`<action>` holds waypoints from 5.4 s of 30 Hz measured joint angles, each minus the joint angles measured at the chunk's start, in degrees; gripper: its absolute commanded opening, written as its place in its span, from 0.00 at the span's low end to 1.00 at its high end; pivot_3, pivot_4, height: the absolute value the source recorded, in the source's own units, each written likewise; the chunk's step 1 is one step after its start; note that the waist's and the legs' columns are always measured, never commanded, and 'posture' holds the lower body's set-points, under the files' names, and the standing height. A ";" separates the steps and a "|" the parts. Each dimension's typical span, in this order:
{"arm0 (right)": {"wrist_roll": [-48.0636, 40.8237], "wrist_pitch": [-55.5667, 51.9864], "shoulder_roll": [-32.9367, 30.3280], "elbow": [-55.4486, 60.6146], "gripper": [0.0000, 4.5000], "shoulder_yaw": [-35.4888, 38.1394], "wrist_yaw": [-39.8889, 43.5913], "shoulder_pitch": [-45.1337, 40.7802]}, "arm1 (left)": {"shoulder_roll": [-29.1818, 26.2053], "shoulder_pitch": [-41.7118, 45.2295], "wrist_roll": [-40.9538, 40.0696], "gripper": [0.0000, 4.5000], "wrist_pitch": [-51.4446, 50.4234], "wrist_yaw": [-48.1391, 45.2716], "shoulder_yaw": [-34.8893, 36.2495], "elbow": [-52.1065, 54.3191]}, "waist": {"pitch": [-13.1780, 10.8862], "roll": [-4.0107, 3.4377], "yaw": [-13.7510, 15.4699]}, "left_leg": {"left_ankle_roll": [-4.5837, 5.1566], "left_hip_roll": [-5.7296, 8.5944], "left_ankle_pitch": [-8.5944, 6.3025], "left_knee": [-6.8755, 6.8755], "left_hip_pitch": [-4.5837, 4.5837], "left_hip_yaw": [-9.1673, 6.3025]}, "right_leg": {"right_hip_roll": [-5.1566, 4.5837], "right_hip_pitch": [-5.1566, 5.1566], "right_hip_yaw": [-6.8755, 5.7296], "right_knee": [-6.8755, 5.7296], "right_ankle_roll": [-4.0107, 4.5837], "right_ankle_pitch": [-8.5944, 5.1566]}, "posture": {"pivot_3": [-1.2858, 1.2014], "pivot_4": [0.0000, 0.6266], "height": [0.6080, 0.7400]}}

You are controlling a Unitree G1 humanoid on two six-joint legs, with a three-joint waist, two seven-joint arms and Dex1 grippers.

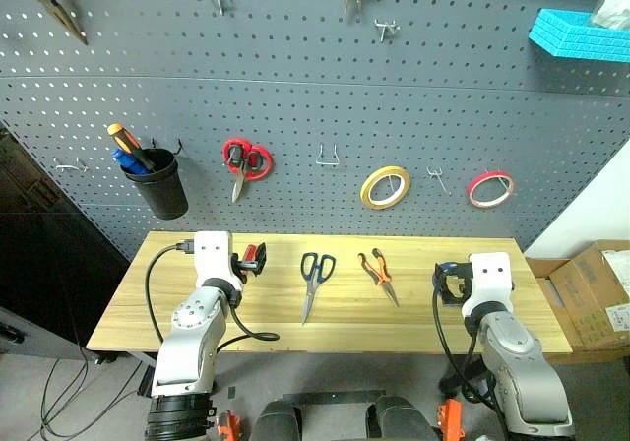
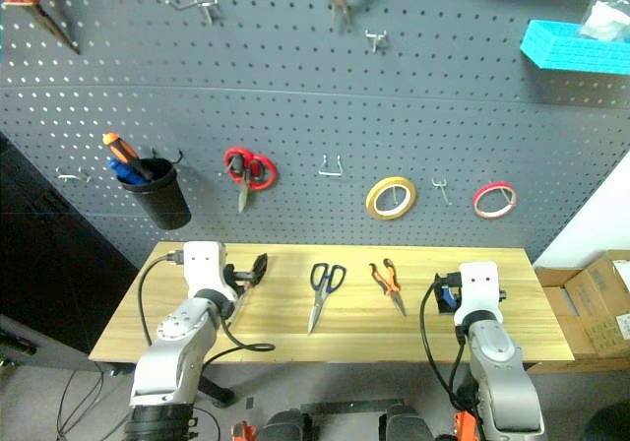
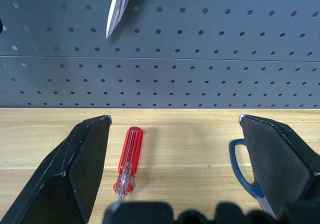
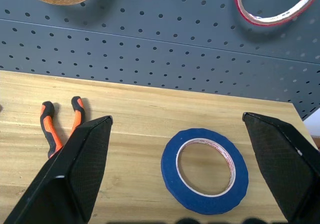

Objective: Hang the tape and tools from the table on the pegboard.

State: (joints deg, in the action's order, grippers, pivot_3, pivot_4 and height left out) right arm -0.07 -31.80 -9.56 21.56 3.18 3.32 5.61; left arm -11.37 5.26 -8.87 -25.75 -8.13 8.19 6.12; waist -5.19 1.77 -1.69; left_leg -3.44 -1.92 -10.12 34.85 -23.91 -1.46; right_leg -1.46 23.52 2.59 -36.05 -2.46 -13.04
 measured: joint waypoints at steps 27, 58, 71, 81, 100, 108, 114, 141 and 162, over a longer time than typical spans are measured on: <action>0.98 -0.13 0.02 0.00 1.00 -0.11 0.15 0.02 | 0.04 -0.01 -0.04 0.98 0.00 -0.02 0.04 0.01 | 0.00 0.00 0.00 | -0.02 0.00 -0.03 0.00 0.00 0.01 | 0.00 0.03 0.00 0.04 0.00 0.00 | 0.53 0.10 1.00; -5.06 2.24 -26.41 -28.59 1.00 -2.52 31.67 -18.30 | 7.29 20.16 -14.53 0.98 -23.45 -23.11 -22.58 -0.18 | -8.07 -0.13 -0.27 | 1.28 0.10 -0.12 0.08 -0.48 -0.06 | 0.13 0.02 0.13 -0.10 -0.54 -0.18 | 0.51 0.49 1.00; -2.24 8.68 -27.30 -48.33 1.00 -8.70 41.70 -29.30 | 11.07 20.17 -11.11 0.98 -22.04 -23.65 -29.29 -9.70 | -12.70 -0.31 -0.21 | 1.51 0.22 -0.28 0.33 -0.82 -0.06 | 0.01 0.30 0.17 -0.39 -0.80 -0.37 | 0.50 0.59 1.00; 0.21 9.94 -27.31 -55.90 0.47 -9.02 42.06 -33.02 | 12.27 22.49 -10.14 1.00 -20.94 -23.67 -28.68 -11.27 | -13.17 -0.30 -0.32 | 1.48 0.25 -0.27 0.65 -0.92 -0.04 | 0.00 0.58 0.27 -0.97 -0.96 -0.47 | 0.51 0.58 1.00; 1.66 5.51 -24.93 -27.17 0.12 -3.78 29.89 -15.16 | 8.74 21.54 -11.09 1.00 -20.90 -23.85 -24.89 -5.48 | -12.91 -0.68 -0.21 | 1.27 0.23 -0.37 0.89 -1.11 -0.17 | 0.00 0.66 0.20 -1.08 -1.14 -0.49 | 0.49 0.39 1.00; 7.55 -1.48 -14.39 9.32 0.12 -4.00 15.14 4.12 | 4.67 19.52 -19.71 1.00 -27.47 -24.90 -16.74 8.85 | -9.96 -0.74 -0.70 | 0.29 0.21 -0.51 1.17 -1.12 -0.11 | -0.01 0.60 0.23 -0.96 -1.23 -0.54 | 0.48 0.19 1.00; 15.82 5.87 -12.90 14.07 0.12 -7.14 7.60 7.93 | 2.59 19.34 -25.74 1.00 -29.22 -24.32 -11.07 15.37 | -6.48 -0.34 -1.19 | 0.32 0.18 -0.51 1.18 -0.97 -0.11 | 0.01 0.49 0.20 -0.95 -0.88 -0.64 | 0.49 0.13 1.00; 5.89 38.81 -14.62 -31.10 0.12 -4.46 12.31 -22.09 | 7.11 28.89 -22.41 1.00 -15.08 -21.44 -12.53 -0.19 | -1.89 -0.08 -1.70 | 0.47 0.20 -0.42 1.20 0.08 0.16 | 0.31 -0.37 0.89 -1.01 -0.89 -0.32 | 0.51 0.06 1.00; 3.28 42.20 -12.59 -41.67 0.12 -5.22 19.44 -28.85 | 7.18 29.60 -22.20 1.00 -14.07 -22.33 -12.99 -2.38 | -1.85 -0.13 -1.61 | 0.56 0.23 -0.37 1.23 0.13 0.33 | 0.38 -0.36 1.23 -1.06 -0.93 -0.25 | 0.52 0.11 1.00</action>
State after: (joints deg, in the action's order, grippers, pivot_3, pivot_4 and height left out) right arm 3.21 10.40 -22.15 -20.11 -2.04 22.75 -23.24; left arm -4.19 34.87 -31.07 -39.82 -30.46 -4.79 3.74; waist -7.05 1.64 -3.30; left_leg -2.88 -1.69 -10.49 36.08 -23.77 -1.12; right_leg -1.08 23.16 3.83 -37.11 -3.39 -13.29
